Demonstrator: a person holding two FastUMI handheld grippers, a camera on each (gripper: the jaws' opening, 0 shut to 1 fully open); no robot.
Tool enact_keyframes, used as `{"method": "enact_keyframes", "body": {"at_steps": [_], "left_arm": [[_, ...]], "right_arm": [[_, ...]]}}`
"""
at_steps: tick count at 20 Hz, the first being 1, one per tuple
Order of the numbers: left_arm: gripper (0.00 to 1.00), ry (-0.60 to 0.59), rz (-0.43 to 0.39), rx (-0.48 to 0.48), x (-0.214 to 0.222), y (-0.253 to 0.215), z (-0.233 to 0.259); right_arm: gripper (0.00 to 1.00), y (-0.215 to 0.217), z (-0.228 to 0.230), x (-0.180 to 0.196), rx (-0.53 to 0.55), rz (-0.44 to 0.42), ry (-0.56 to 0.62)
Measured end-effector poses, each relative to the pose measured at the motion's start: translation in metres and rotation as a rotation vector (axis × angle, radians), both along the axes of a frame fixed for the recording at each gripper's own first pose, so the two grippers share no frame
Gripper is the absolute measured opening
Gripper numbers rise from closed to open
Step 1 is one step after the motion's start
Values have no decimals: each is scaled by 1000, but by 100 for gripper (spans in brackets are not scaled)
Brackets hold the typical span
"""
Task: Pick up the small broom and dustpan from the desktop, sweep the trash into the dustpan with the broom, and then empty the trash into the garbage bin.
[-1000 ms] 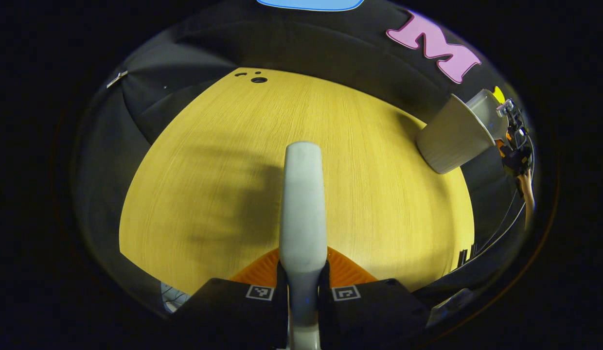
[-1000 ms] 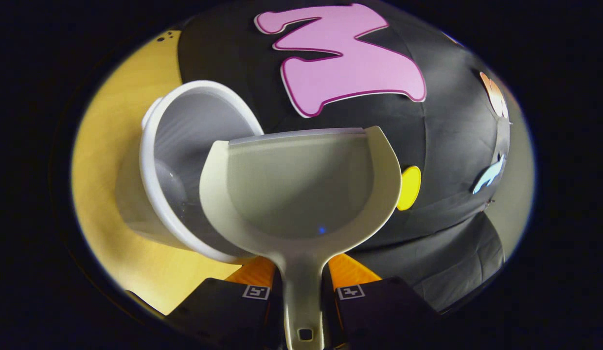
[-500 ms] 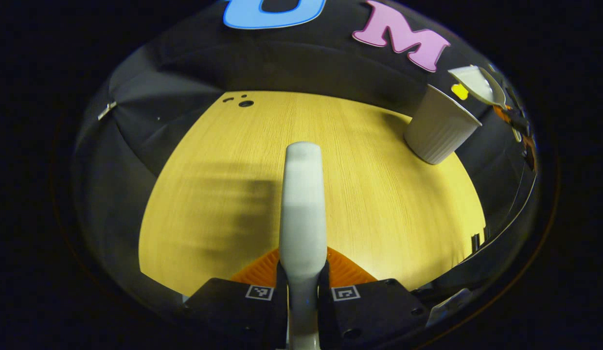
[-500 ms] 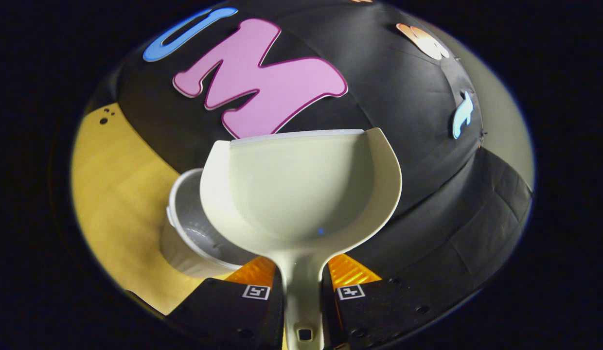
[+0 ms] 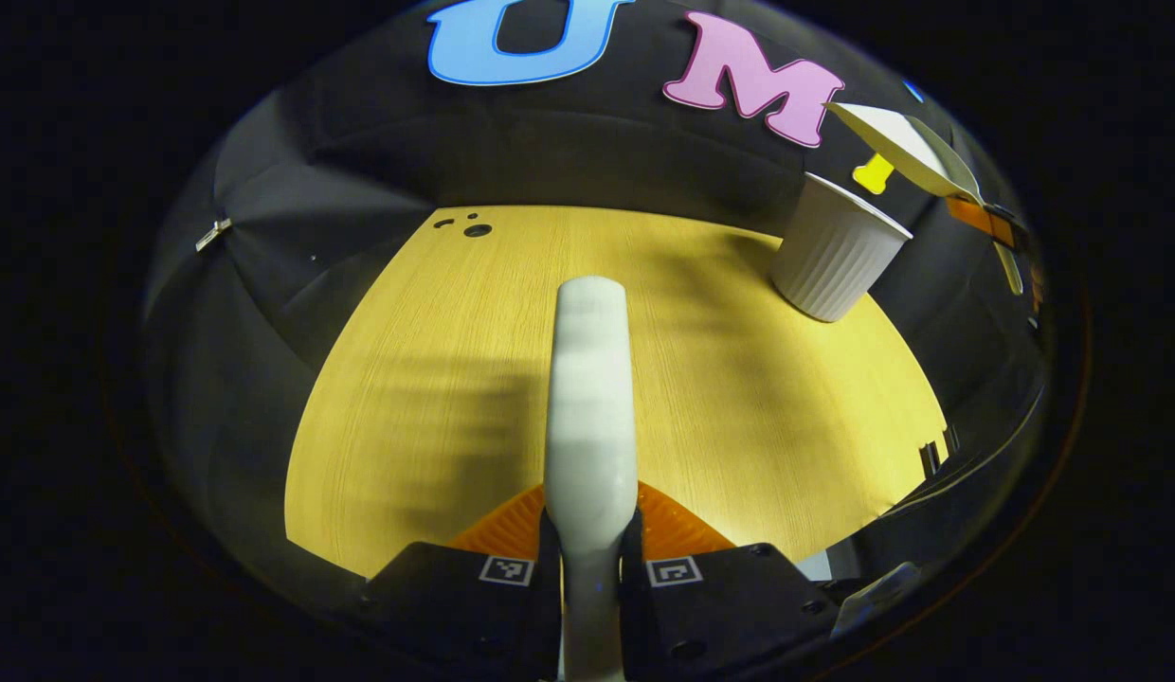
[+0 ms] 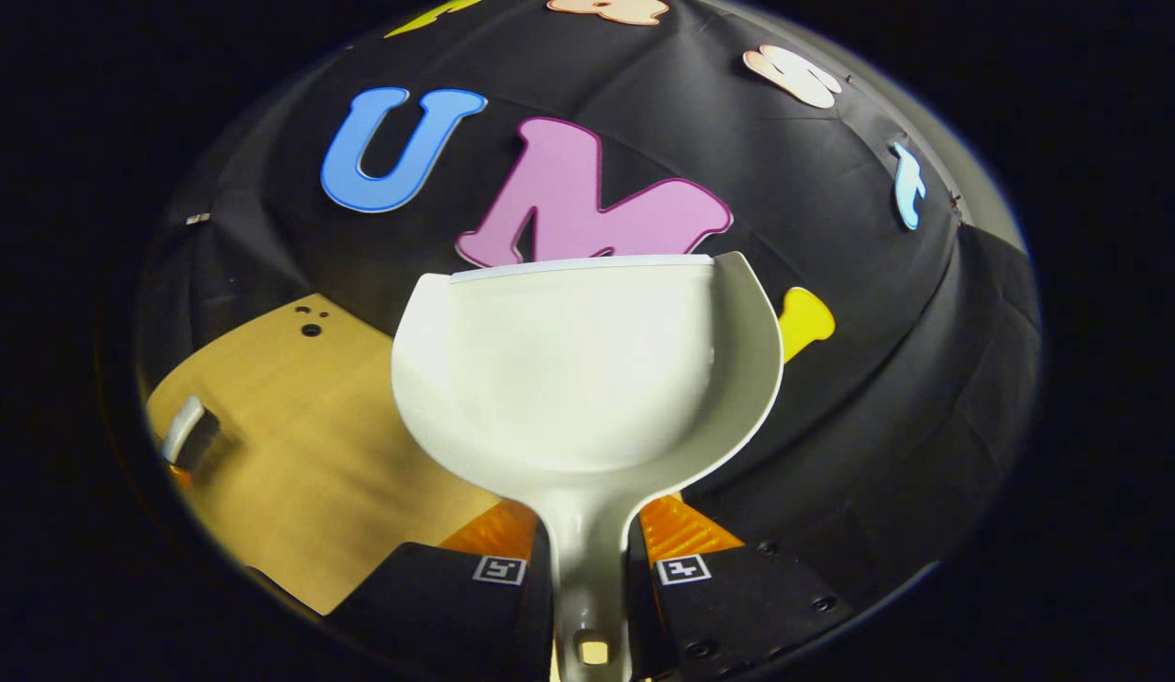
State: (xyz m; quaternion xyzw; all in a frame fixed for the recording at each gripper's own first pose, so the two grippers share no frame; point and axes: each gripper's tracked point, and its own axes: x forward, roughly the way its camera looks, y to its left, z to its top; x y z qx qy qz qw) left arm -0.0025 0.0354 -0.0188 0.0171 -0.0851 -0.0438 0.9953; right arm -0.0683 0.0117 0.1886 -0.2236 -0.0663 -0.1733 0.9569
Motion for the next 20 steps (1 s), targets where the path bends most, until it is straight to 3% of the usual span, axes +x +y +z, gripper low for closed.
{"method": "enact_keyframes", "body": {"at_steps": [1,5,9,12,15,17,20], "left_arm": [[31,-4,-2,5,0,1,-2],[29,-8,-4,35,10,3,-8],[31,19,-7,43,33,0,-16],[29,47,4,70,51,-3,-18],[29,74,1,84,66,-13,-18],[29,90,11,98,79,-15,-18],[30,107,53,120,98,-16,-5]], "right_arm": [[35,13,-13,-1,10,23,23],[35,60,-80,4,46,109,117],[38,85,-173,33,101,156,267],[32,84,-233,51,163,159,379],[35,77,-274,66,274,171,462],[39,65,-295,74,328,161,510],[35,46,-315,83,359,136,552]]}}
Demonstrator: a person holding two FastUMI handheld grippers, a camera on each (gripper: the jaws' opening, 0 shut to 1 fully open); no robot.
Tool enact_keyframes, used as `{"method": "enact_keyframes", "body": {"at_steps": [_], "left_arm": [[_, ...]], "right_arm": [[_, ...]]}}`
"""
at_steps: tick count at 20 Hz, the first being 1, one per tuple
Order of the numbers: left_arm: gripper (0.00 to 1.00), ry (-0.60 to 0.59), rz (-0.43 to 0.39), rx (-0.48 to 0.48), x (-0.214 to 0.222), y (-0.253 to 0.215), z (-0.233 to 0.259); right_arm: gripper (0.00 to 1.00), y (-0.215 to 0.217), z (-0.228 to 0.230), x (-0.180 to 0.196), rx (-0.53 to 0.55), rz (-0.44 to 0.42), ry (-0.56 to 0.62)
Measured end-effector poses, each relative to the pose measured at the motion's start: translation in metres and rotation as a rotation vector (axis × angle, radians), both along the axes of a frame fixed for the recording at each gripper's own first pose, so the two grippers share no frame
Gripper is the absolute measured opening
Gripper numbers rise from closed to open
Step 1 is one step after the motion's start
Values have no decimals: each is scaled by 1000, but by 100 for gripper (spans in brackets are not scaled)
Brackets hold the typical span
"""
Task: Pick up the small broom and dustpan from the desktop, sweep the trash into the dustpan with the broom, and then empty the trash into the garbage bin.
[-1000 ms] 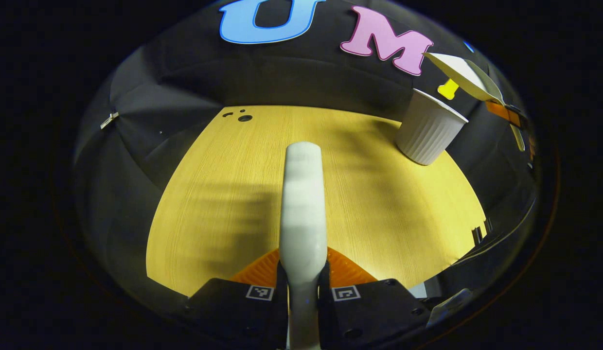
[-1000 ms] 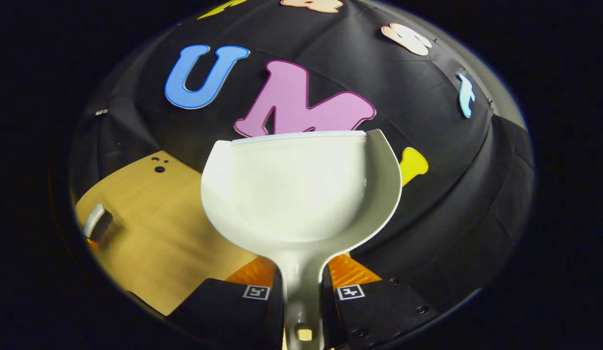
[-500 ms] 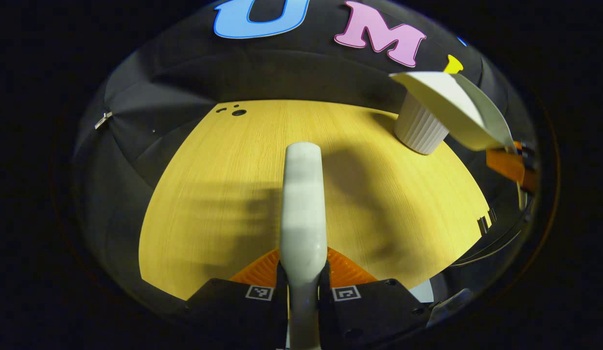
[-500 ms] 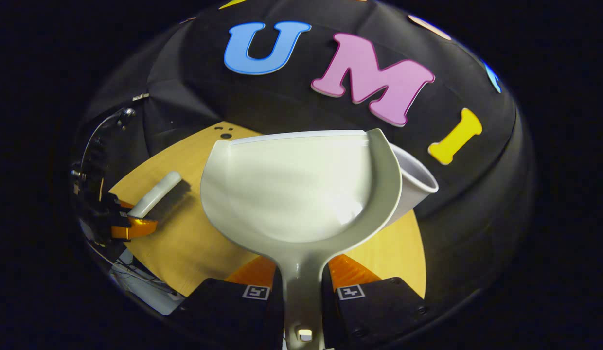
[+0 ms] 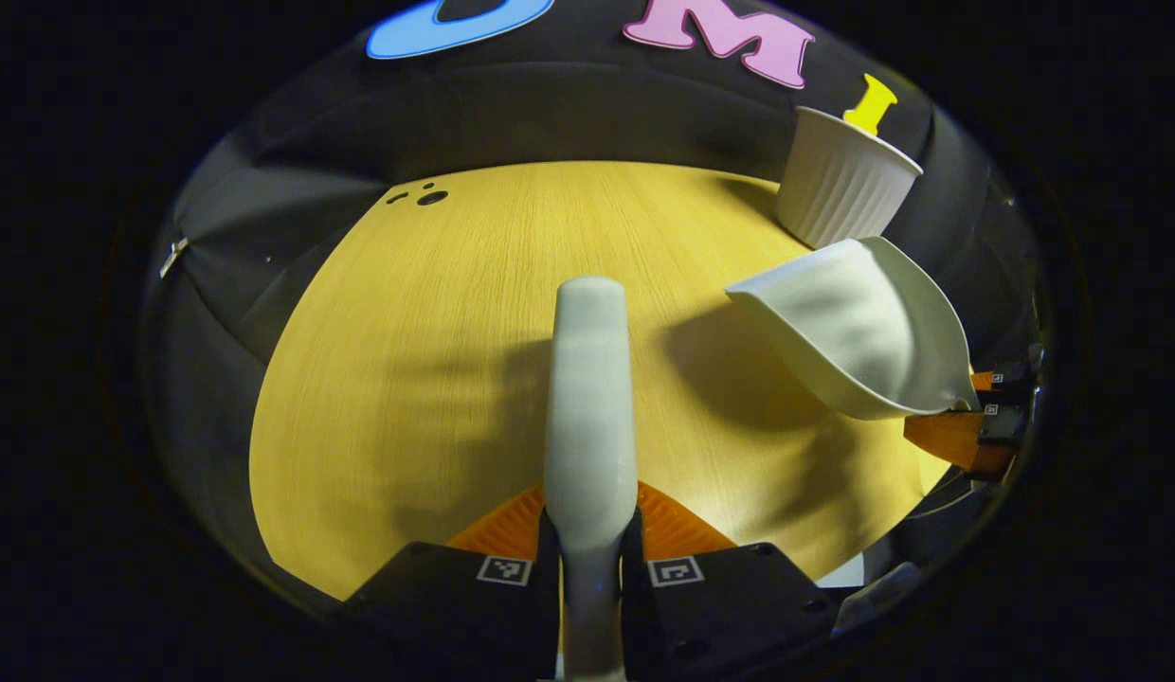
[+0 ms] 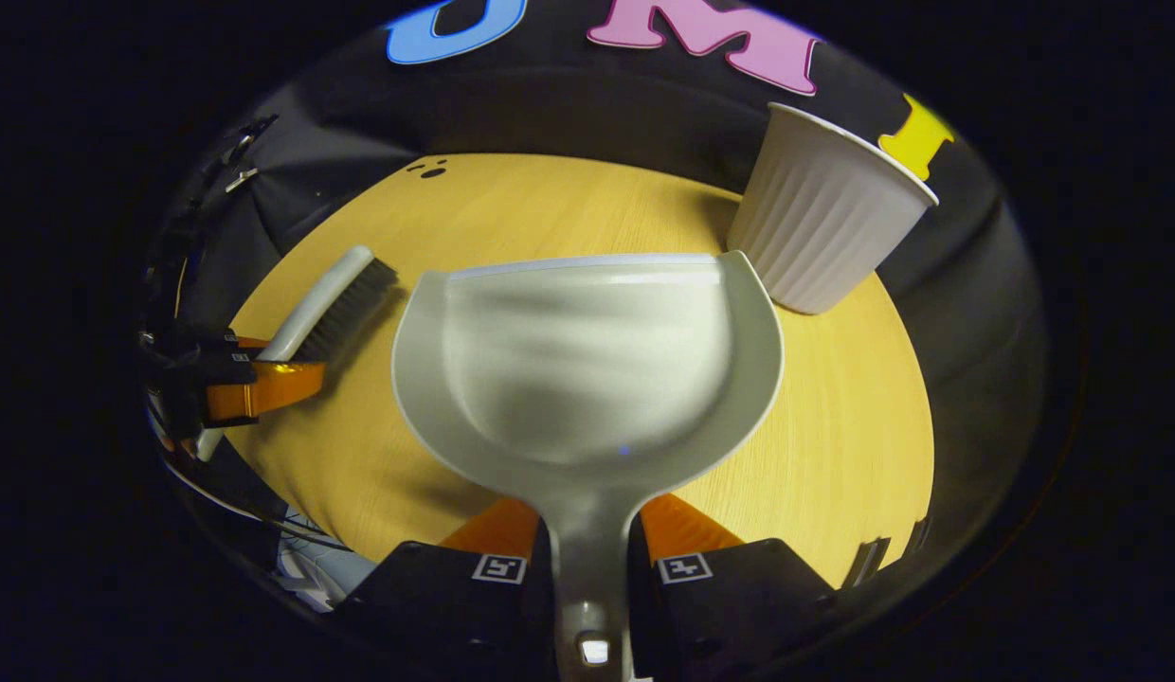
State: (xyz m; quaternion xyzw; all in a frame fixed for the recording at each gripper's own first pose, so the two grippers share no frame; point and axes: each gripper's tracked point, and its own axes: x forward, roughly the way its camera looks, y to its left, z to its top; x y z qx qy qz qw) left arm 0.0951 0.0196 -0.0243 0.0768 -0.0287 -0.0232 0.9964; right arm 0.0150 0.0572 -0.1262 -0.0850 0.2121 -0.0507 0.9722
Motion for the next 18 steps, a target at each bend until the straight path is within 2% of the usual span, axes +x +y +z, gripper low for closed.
{"method": "enact_keyframes", "body": {"at_steps": [1,2,3,8,12,13,15,16,17,18], "left_arm": [[29,8,7,-1,4,0,2],[31,17,16,0,9,-1,3],[31,30,27,5,13,-1,4],[31,79,90,24,30,-8,13],[30,93,138,32,33,-10,10],[31,88,150,33,33,-10,11],[38,85,164,43,34,-14,13],[36,91,172,49,34,-13,14],[34,89,185,53,36,-11,15],[38,87,191,52,35,-11,17]], "right_arm": [[35,-4,-3,2,6,-6,9],[32,-6,-5,5,24,-9,17],[35,-9,-7,10,48,-12,27],[35,-29,-26,24,137,-27,132],[36,-32,-28,27,181,4,175],[40,-31,-27,27,192,11,187],[37,-27,-27,24,242,16,203],[39,-23,-27,23,262,21,212],[49,-24,-27,24,266,26,221],[43,-20,-27,24,268,40,226]]}}
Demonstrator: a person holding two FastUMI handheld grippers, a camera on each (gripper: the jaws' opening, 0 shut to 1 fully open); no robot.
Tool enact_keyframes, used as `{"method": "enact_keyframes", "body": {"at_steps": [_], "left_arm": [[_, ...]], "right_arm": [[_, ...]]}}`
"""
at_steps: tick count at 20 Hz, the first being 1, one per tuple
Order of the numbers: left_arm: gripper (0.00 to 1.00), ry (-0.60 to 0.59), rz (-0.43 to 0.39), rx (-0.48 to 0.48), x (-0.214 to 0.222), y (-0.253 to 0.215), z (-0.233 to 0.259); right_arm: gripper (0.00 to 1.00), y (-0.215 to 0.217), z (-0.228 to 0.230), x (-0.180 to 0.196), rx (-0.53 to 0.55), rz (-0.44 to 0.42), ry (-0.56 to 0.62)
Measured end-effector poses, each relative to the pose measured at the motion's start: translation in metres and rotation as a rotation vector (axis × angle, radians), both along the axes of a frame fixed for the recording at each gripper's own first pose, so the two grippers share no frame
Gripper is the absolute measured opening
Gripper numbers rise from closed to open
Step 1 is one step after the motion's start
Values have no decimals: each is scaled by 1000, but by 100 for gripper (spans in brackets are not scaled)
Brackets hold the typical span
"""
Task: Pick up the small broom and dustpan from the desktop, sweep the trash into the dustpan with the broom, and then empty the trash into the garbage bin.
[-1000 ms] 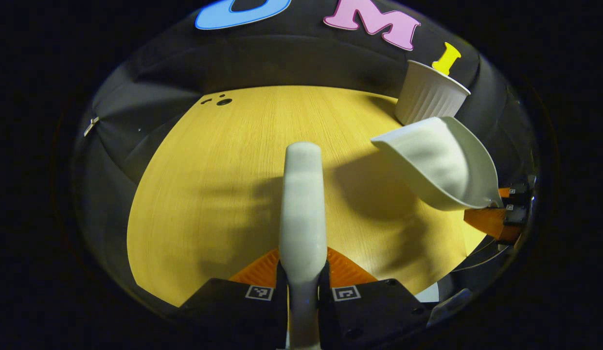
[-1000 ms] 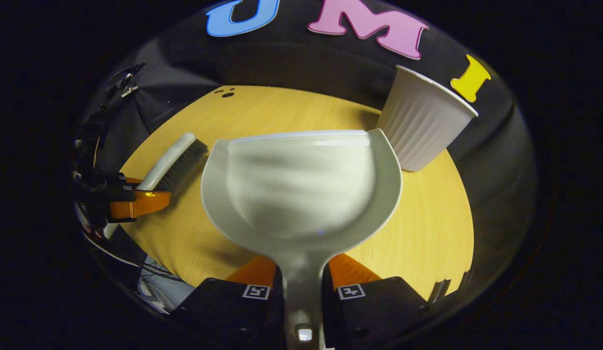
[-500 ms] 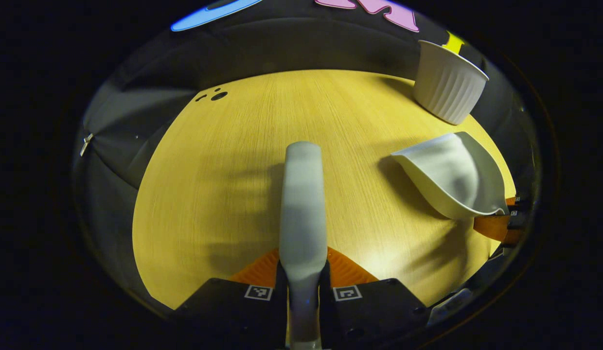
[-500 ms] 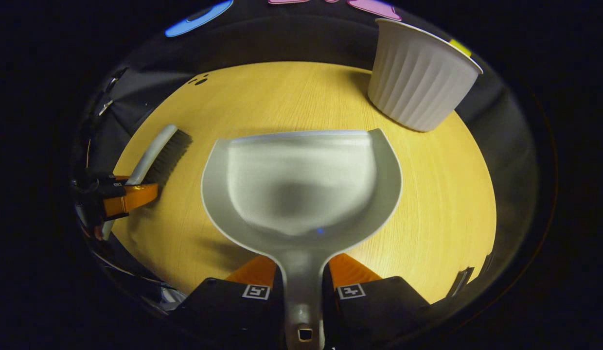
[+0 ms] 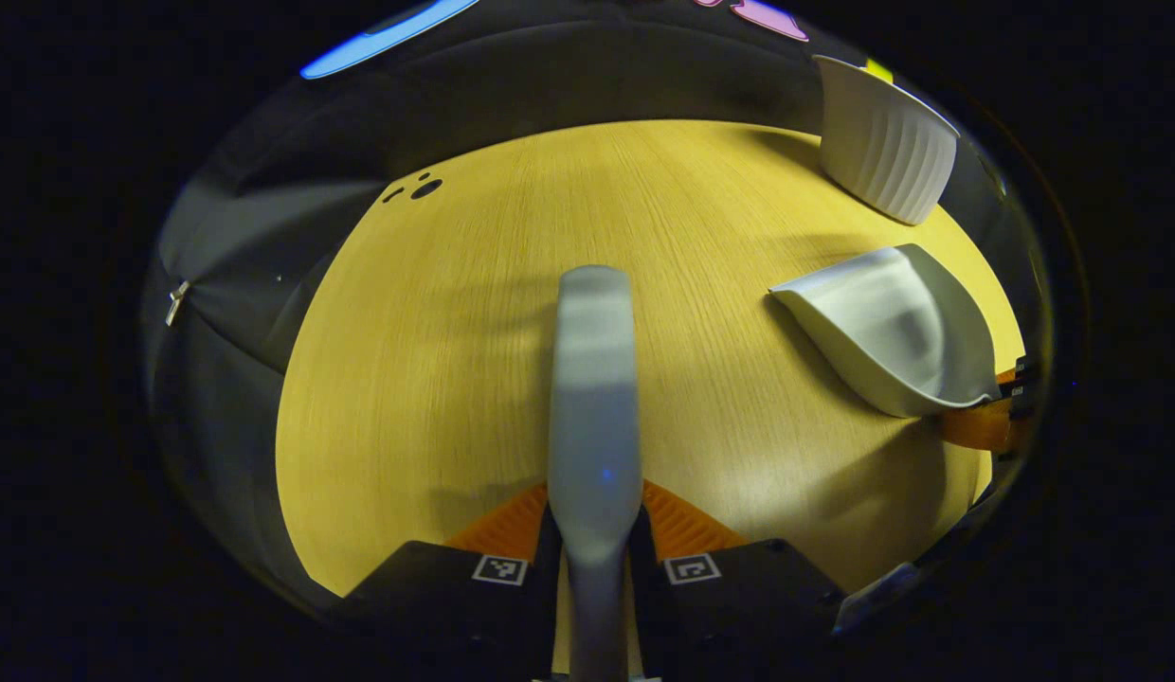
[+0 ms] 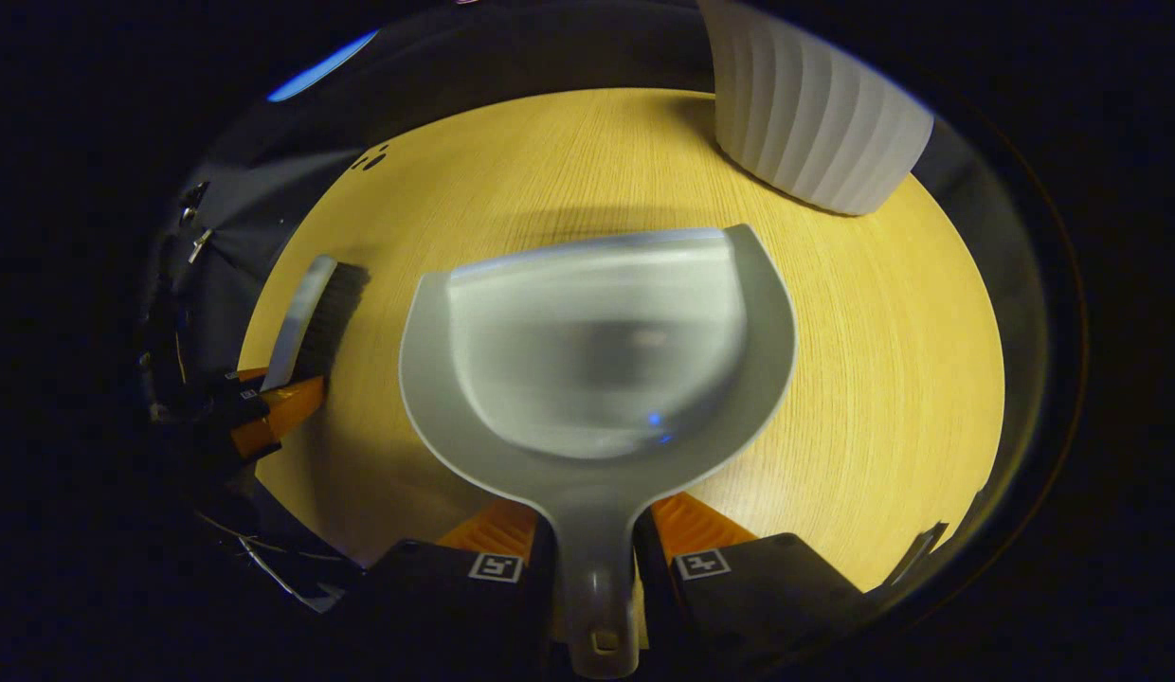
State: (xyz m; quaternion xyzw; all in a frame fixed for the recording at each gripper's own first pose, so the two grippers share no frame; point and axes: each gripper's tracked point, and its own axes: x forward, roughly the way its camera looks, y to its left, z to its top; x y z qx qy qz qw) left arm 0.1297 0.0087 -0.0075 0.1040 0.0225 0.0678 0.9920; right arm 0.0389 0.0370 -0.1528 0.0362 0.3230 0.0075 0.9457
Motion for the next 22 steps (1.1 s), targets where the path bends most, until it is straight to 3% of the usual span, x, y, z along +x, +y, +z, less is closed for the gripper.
{"method": "enact_keyframes", "body": {"at_steps": [2,3,5,10,13,15,18,22], "left_arm": [[49,-16,-10,-12,-3,-3,5],[70,-29,-19,-14,-7,-4,9],[100,-58,-32,-9,-19,-6,15],[98,-245,-93,-22,-81,-26,40],[97,-432,-126,-70,-142,-39,58],[97,-565,-115,-72,-193,-41,64],[97,-746,-98,-57,-264,-49,61],[97,-862,-122,-71,-330,-70,41]], "right_arm": [[74,6,0,2,-4,28,-4],[77,9,0,0,-6,36,-10],[100,17,6,-4,1,46,-29],[99,9,43,-28,-61,-13,-159],[99,7,87,-51,-100,-35,-345],[99,2,122,-66,-155,-60,-475],[99,6,180,-108,-152,-69,-666],[99,11,241,-157,-131,-41,-858]]}}
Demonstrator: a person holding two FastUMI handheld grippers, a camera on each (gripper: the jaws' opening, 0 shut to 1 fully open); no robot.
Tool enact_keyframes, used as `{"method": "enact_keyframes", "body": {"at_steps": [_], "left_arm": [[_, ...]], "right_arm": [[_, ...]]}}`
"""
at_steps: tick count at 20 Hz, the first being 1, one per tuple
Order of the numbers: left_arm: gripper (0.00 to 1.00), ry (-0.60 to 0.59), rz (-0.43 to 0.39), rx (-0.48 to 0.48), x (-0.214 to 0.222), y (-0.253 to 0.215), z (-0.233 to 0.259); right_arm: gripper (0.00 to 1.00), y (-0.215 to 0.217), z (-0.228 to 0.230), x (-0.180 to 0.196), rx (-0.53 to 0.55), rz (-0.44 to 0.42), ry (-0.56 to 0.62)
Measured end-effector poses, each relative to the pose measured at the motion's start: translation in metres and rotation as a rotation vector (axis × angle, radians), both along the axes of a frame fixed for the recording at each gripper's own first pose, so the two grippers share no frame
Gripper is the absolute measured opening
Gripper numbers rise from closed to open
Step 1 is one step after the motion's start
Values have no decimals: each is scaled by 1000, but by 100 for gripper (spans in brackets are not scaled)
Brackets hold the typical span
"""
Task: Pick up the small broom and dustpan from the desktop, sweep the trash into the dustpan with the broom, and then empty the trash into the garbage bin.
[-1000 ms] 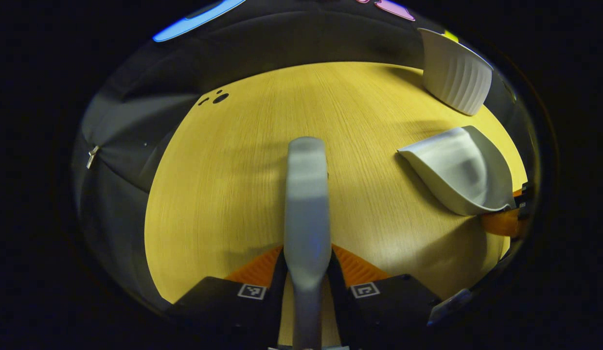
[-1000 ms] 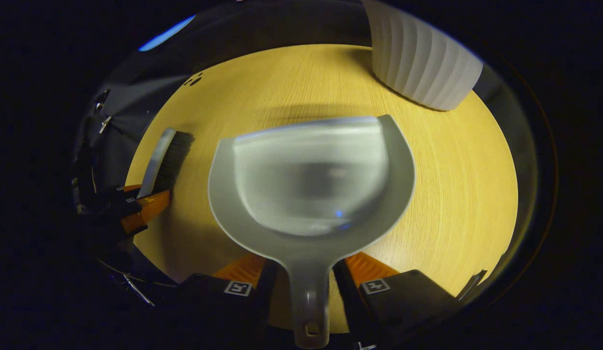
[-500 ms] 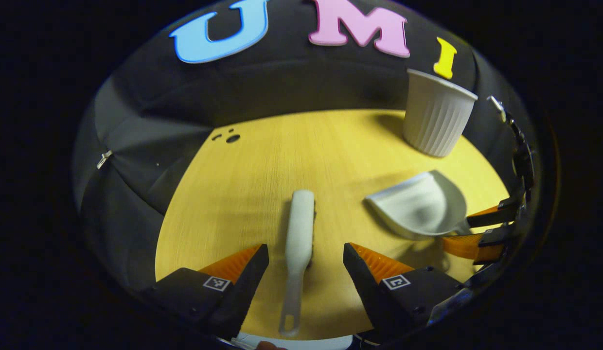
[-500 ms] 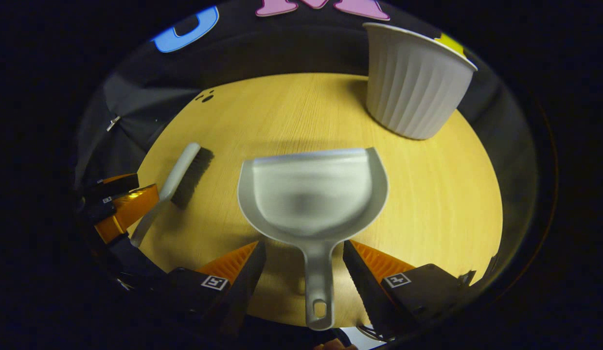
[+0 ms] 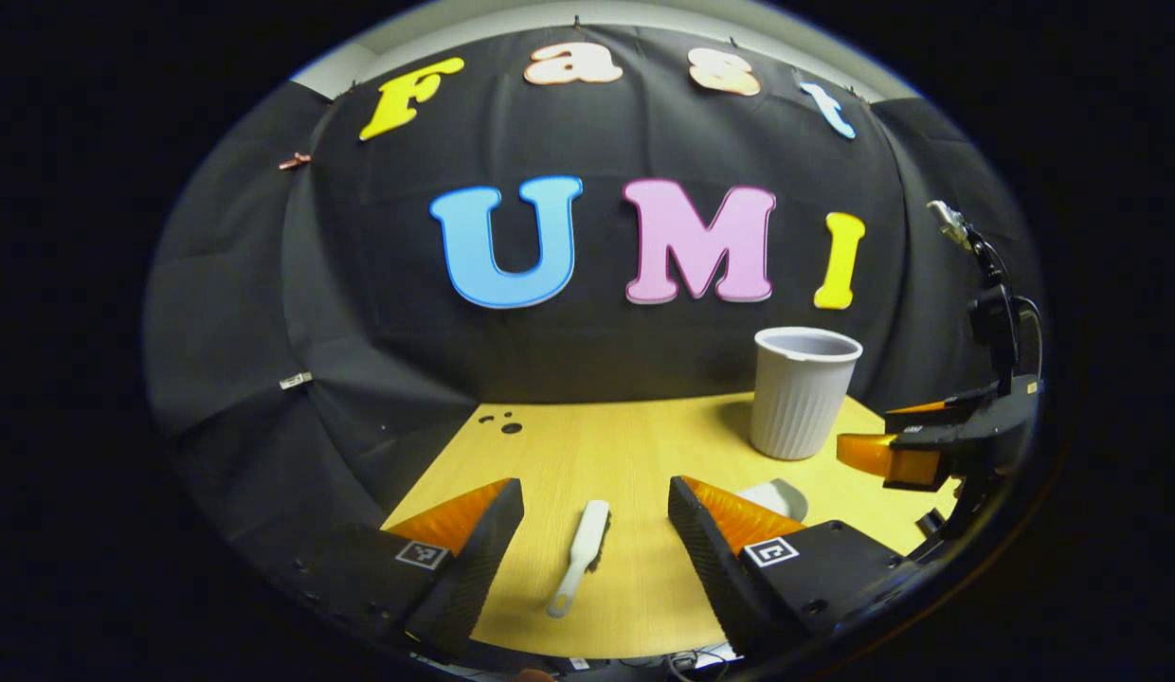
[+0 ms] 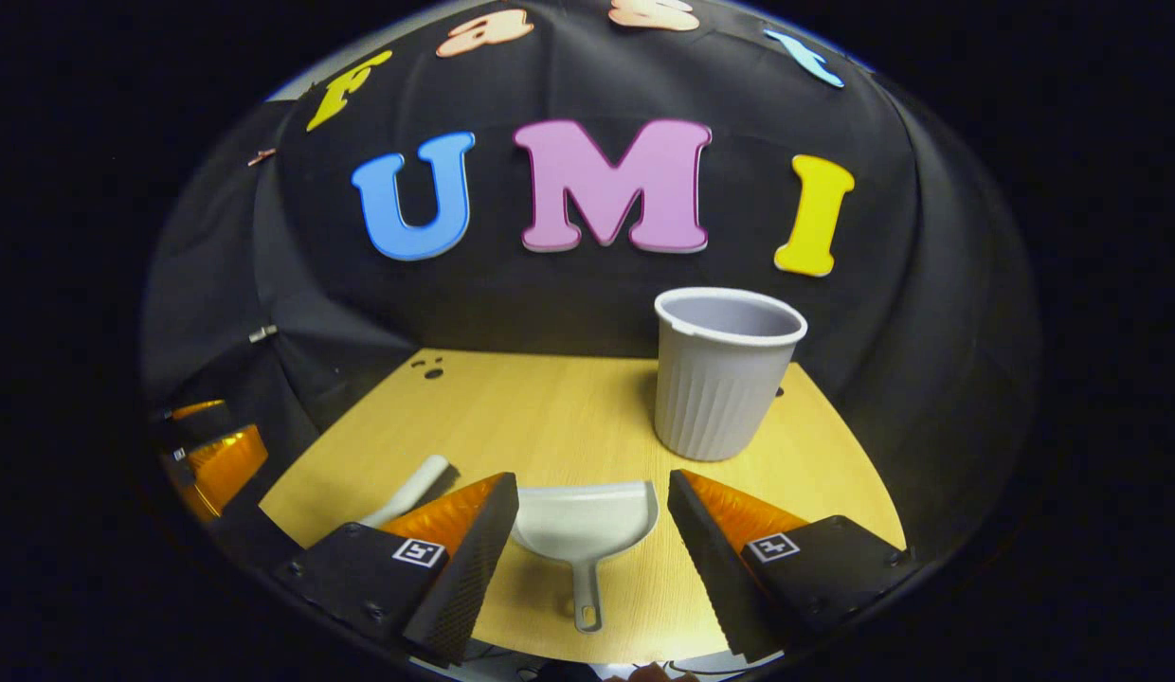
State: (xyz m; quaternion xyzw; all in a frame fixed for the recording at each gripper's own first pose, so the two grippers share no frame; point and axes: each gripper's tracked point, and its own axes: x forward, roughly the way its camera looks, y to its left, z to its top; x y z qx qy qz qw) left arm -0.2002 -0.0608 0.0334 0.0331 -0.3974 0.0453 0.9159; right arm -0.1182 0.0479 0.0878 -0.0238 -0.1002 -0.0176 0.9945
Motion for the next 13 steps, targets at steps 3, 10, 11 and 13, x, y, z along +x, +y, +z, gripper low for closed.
{"method": "enact_keyframes", "body": {"at_steps": [3,10,11,13], "left_arm": [[100,-55,-1,-49,-34,-5,-19],[98,-40,35,-234,-43,-17,-81],[98,-30,53,-241,-44,-18,-85],[98,-43,75,-243,-50,-25,-86]], "right_arm": [[99,6,15,-25,-46,53,-78],[99,14,-28,-48,-115,179,-42],[99,17,-39,-50,-138,205,-14],[99,16,-56,-53,-190,226,12]]}}
